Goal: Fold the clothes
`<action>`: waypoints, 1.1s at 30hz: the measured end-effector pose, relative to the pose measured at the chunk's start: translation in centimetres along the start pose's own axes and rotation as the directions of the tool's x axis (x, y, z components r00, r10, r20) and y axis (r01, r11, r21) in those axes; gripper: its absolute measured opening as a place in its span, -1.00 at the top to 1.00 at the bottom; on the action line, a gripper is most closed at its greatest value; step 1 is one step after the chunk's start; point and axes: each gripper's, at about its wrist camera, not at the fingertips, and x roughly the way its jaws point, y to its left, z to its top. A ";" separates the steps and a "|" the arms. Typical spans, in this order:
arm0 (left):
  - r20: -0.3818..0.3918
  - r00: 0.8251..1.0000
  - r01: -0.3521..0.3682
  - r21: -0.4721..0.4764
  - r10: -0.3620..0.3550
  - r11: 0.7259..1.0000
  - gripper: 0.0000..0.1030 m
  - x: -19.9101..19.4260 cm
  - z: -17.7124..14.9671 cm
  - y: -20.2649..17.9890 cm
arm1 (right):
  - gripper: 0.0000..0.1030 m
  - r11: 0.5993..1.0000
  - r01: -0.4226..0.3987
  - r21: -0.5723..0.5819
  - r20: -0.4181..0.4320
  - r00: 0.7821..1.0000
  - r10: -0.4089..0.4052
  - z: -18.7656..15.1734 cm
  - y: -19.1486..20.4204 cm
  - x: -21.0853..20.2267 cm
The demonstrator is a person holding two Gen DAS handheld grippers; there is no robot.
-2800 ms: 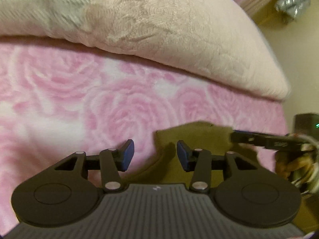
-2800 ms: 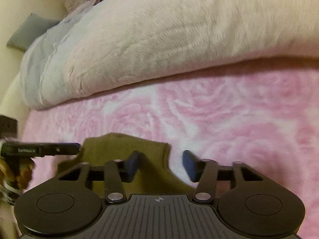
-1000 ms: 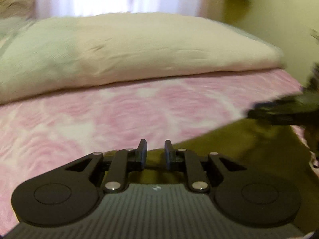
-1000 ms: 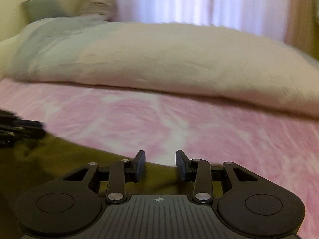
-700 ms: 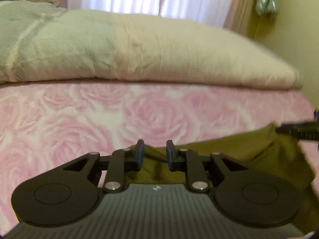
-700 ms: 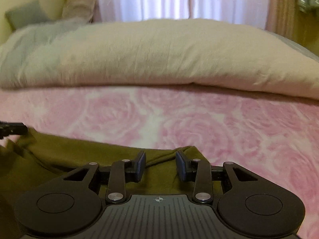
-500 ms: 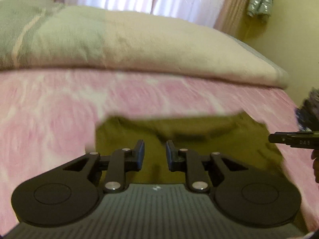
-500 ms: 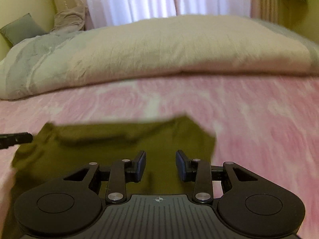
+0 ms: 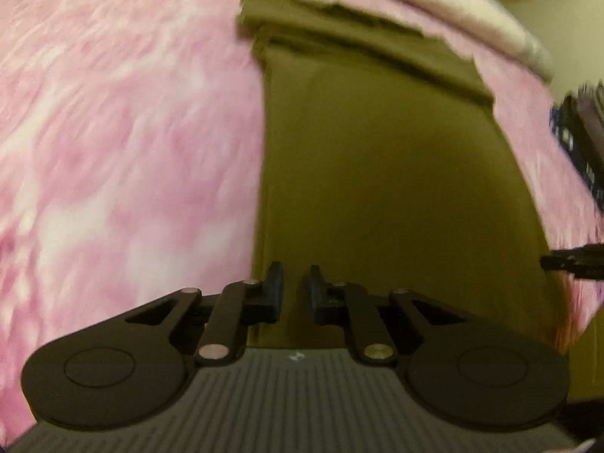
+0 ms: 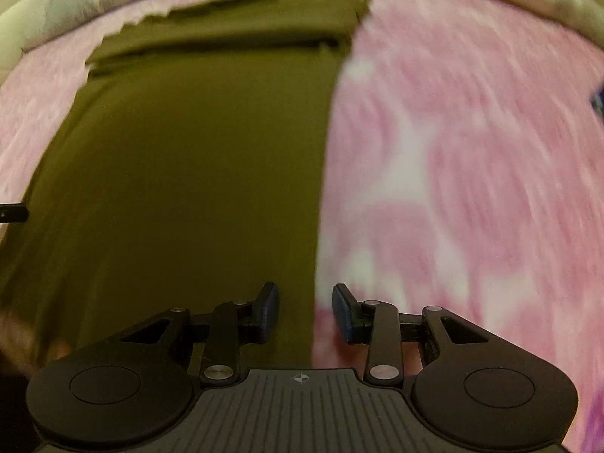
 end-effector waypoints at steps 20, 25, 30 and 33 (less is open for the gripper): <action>-0.150 0.969 0.161 -0.226 -0.198 0.961 0.35 -1.1 -1.6 5.7 | 0.28 0.902 -0.294 0.315 -0.098 0.936 0.339 0.7 -5.4 0.6; -0.135 0.957 0.207 -0.297 -0.256 0.932 0.35 -1.0 -2.2 6.8 | 0.28 0.860 -0.356 0.366 -0.099 0.904 0.416 -0.2 -6.3 1.7; -0.168 0.935 0.251 -0.307 -0.312 0.918 0.40 -0.2 -2.3 7.1 | 0.28 0.841 -0.391 0.375 -0.122 0.878 0.462 -0.1 -6.7 2.3; -0.184 0.925 0.258 -0.336 -0.332 0.906 0.75 0.4 -1.9 7.6 | 0.35 0.836 -0.395 0.381 -0.138 0.870 0.474 0.3 -6.7 2.7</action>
